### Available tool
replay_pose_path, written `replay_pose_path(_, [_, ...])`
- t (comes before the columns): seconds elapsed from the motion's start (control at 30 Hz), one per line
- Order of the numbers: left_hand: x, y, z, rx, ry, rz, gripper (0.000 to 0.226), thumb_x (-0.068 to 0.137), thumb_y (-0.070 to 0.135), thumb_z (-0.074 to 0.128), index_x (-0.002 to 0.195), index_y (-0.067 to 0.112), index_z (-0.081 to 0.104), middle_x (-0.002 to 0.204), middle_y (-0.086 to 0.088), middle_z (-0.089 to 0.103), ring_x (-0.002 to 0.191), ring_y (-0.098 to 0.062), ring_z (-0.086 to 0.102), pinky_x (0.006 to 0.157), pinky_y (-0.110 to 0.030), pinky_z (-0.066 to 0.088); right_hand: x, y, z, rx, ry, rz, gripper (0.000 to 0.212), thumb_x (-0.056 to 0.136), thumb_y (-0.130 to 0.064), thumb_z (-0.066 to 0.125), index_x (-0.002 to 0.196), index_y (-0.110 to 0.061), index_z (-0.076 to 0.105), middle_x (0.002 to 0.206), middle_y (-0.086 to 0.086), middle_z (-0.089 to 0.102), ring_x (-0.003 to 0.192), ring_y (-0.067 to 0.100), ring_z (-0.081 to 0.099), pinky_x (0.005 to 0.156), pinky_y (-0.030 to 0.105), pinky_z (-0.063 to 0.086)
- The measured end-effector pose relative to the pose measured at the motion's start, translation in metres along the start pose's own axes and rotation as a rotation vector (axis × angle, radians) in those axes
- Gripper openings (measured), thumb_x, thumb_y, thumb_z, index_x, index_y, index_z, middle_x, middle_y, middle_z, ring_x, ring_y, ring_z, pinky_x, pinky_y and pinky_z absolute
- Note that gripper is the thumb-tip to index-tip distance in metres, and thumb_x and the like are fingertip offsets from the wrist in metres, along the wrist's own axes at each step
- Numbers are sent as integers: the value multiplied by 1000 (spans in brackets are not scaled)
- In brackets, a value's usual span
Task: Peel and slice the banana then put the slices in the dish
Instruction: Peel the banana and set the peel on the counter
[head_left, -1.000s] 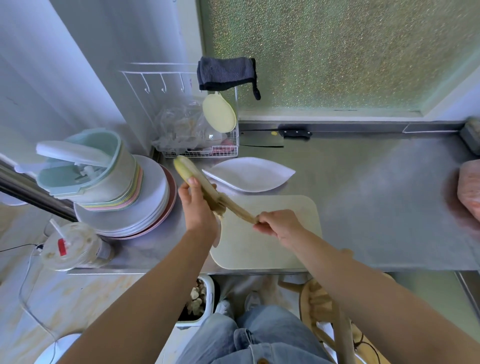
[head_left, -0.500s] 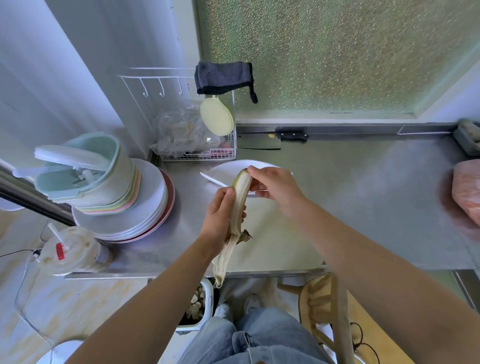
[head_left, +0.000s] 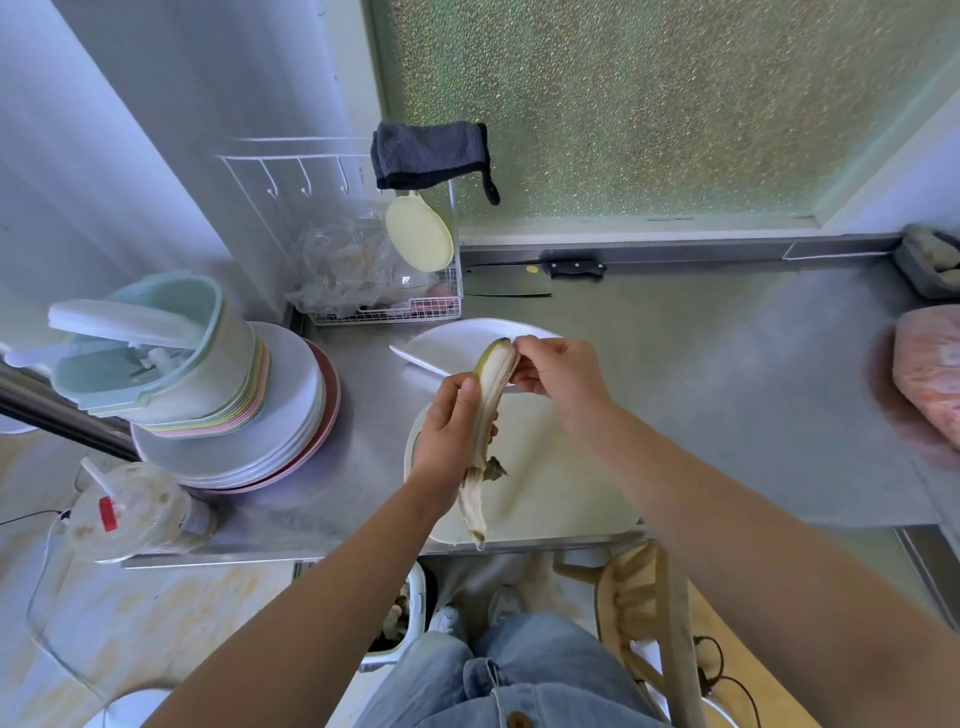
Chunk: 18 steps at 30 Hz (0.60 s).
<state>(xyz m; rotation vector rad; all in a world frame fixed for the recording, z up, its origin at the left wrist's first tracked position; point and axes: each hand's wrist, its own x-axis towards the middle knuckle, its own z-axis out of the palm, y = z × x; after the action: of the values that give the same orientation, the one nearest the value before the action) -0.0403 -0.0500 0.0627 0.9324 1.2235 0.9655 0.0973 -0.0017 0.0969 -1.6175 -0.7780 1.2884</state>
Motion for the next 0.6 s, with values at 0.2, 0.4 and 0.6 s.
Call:
replay_pose_path(0.2, [3,4,2,-134,53,-25,30,83,51,62,96,25,61,72,-1,58,68,-18,58,64,-38,50,-4,12,2,240,-54,279,15,88,-12,59,77,-4,64,63,6,64,49,10,61,51,18,52])
replay_pose_path(0.4, [22,22,-13,-495,395,28,20,98,40,47,104,26,60,95,0,60,93,-21,61,88,-35,52,-6,59,-34,273,101,479,13,88,-9,60,81,2,61,58,5,59,40,8,54,39,15,45])
replay_pose_path(0.6, [26,23,-20,-478,379,-114,36,96,46,50,99,12,61,71,-3,59,66,-17,59,71,-34,53,-1,56,-43,-98,102,254,26,92,-20,49,78,-2,63,65,9,58,49,17,51,44,23,38])
